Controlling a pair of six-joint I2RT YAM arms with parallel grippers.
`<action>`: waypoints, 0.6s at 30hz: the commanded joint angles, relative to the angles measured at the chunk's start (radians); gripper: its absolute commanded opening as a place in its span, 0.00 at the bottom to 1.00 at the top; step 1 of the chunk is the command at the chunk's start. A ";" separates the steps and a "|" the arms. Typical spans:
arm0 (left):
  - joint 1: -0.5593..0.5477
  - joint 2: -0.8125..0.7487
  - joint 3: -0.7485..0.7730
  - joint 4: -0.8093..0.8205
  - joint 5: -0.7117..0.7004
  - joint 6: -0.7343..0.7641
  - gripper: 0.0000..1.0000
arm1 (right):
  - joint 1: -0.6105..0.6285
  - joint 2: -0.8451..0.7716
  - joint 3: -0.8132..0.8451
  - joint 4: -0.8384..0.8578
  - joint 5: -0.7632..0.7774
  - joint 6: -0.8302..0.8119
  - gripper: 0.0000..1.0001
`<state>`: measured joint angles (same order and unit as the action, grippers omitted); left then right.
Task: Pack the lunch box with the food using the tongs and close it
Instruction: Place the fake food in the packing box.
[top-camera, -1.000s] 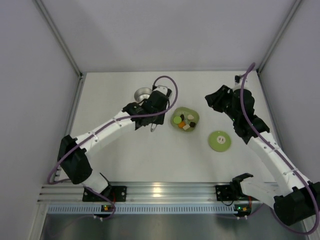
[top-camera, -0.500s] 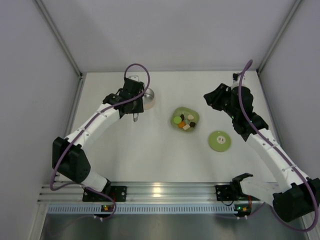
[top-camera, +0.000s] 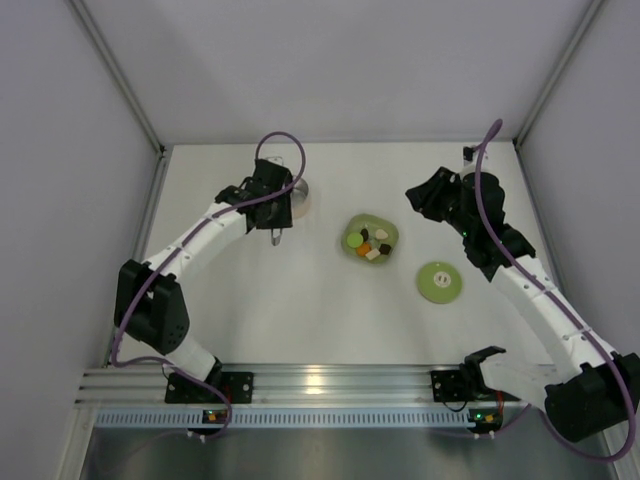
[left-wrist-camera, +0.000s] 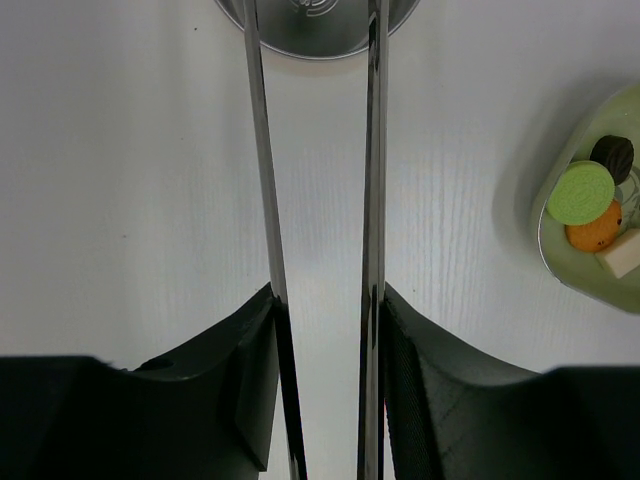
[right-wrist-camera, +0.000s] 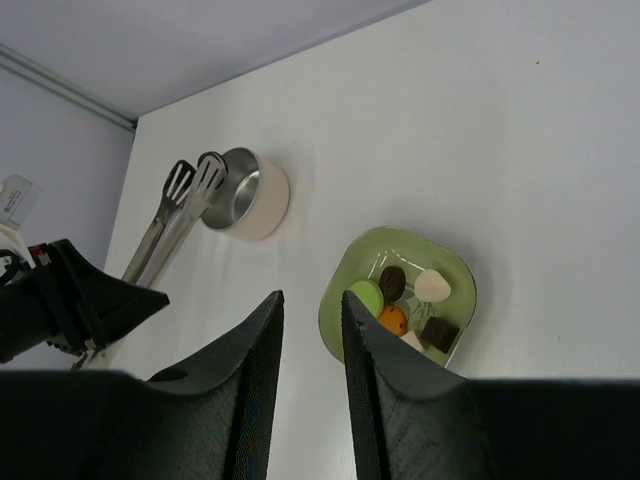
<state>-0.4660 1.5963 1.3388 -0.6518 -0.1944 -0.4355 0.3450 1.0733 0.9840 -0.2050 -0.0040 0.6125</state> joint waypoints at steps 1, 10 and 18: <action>0.006 -0.001 0.011 0.057 0.003 -0.002 0.45 | 0.020 -0.001 0.018 0.024 -0.014 -0.010 0.29; 0.004 -0.015 0.011 0.049 0.006 0.001 0.55 | 0.020 0.001 0.013 0.027 -0.011 -0.010 0.29; 0.003 -0.050 0.026 0.050 0.052 0.012 0.54 | 0.020 -0.003 0.013 0.027 -0.010 -0.010 0.29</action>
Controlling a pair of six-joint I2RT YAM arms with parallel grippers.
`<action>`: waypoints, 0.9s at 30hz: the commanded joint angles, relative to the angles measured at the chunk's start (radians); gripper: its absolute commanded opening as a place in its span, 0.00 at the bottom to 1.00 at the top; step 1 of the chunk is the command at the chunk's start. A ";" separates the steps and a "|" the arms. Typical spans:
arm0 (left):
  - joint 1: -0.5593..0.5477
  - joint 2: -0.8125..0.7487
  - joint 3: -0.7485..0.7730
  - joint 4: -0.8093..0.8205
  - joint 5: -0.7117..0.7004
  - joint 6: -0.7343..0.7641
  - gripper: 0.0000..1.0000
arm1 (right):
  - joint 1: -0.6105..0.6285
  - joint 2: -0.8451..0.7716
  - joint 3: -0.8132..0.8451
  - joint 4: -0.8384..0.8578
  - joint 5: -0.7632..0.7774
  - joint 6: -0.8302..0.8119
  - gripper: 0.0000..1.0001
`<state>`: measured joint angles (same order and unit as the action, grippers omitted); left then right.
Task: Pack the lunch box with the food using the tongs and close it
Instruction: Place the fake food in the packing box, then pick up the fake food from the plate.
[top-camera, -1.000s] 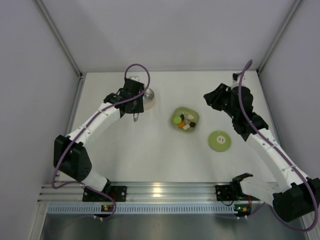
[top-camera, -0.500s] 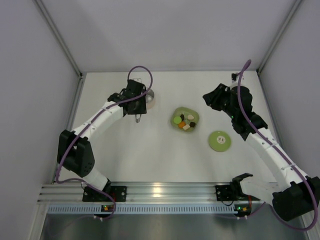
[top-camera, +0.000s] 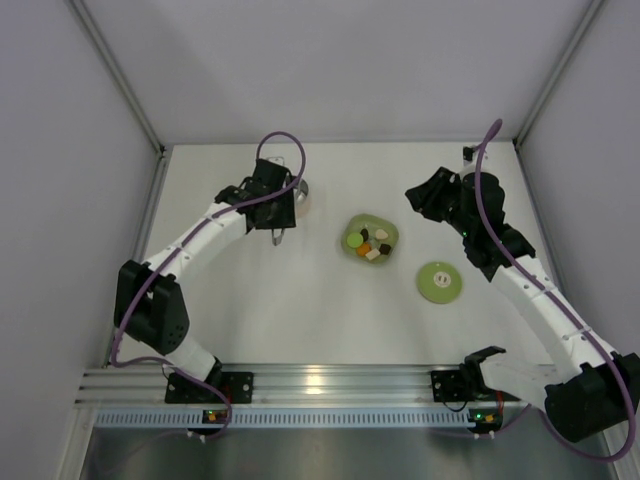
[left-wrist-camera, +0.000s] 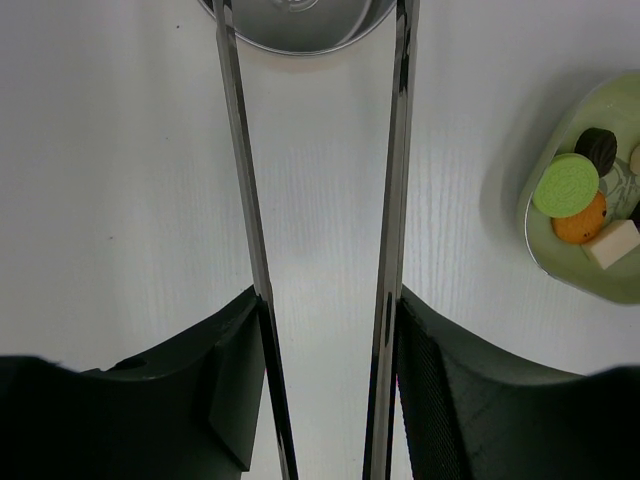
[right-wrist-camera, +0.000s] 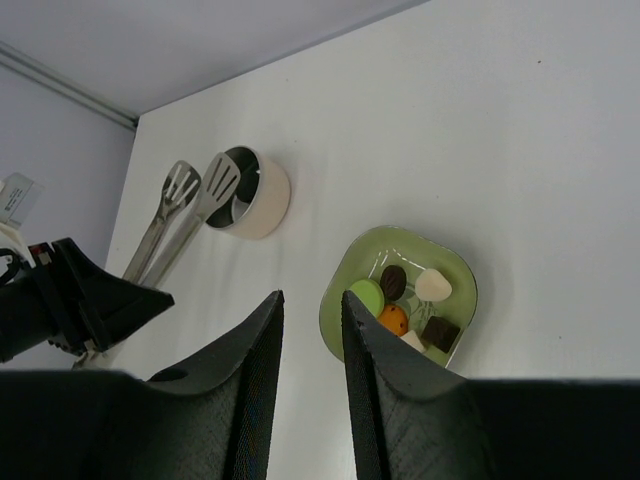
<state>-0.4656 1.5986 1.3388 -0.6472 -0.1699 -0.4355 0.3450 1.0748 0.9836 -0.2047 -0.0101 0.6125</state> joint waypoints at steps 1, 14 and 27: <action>-0.005 -0.058 0.031 0.041 0.038 0.014 0.54 | 0.020 -0.004 0.013 0.027 -0.004 -0.010 0.29; -0.249 -0.085 0.089 -0.087 0.050 0.080 0.54 | 0.020 -0.013 0.006 0.024 0.004 -0.007 0.29; -0.344 -0.066 0.036 -0.103 0.164 0.087 0.54 | 0.020 -0.024 -0.003 0.018 0.006 0.006 0.29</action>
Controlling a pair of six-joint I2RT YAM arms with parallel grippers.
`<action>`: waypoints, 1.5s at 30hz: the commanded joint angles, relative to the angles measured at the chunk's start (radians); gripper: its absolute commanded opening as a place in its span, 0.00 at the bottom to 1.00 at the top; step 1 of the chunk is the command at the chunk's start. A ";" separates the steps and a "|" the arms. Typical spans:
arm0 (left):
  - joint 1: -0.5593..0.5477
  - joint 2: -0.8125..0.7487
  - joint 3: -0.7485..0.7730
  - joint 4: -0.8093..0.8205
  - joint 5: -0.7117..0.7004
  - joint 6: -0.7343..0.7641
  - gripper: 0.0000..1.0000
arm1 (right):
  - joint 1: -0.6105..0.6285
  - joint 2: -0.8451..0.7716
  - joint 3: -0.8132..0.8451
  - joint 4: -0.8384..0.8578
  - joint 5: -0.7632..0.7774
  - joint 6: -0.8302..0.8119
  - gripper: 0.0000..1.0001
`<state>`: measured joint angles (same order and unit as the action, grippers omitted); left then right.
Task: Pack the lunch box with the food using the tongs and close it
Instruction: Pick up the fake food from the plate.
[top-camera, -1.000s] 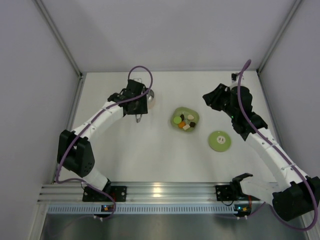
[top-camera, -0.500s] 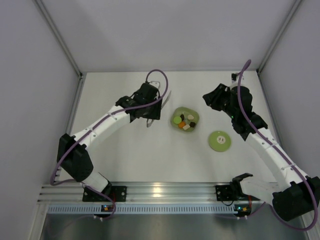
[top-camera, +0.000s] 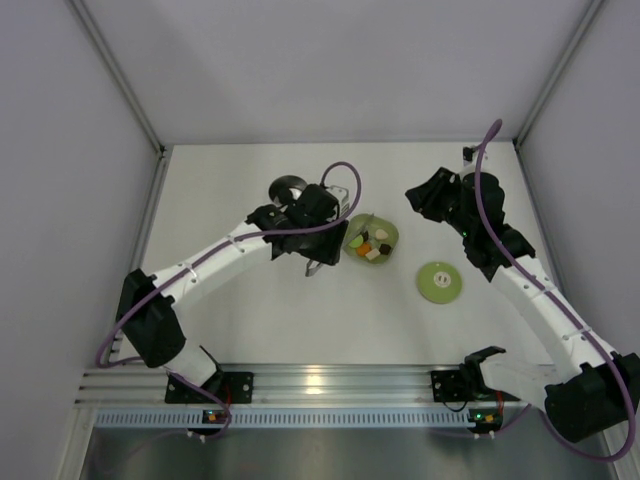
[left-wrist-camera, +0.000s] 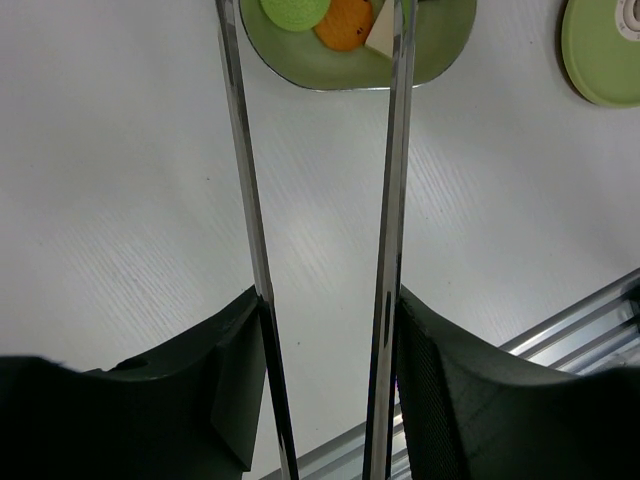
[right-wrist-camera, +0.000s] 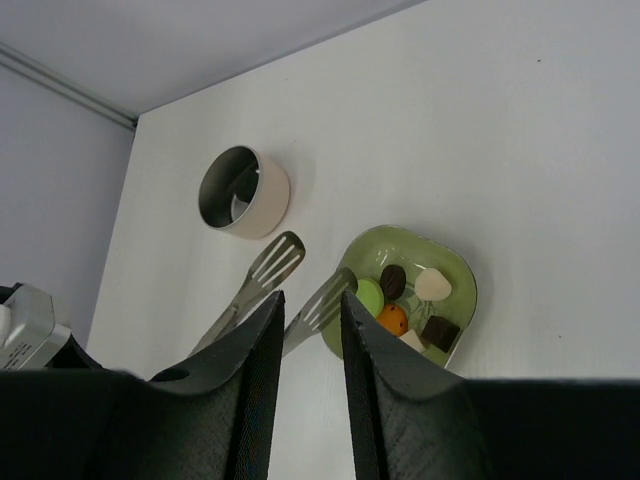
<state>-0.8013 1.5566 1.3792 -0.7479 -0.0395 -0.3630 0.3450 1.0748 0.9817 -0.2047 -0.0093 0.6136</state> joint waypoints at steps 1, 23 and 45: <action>-0.012 -0.021 -0.006 -0.004 0.033 0.018 0.54 | 0.020 -0.024 -0.003 0.016 0.005 0.005 0.29; -0.029 0.102 -0.055 0.053 -0.003 0.033 0.54 | 0.020 -0.024 -0.034 0.030 0.038 0.005 0.28; -0.029 0.149 0.007 0.033 0.007 0.013 0.52 | 0.020 -0.026 -0.041 0.028 0.054 -0.005 0.29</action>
<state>-0.8261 1.7107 1.3472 -0.7334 -0.0448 -0.3420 0.3450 1.0687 0.9421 -0.2024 0.0261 0.6209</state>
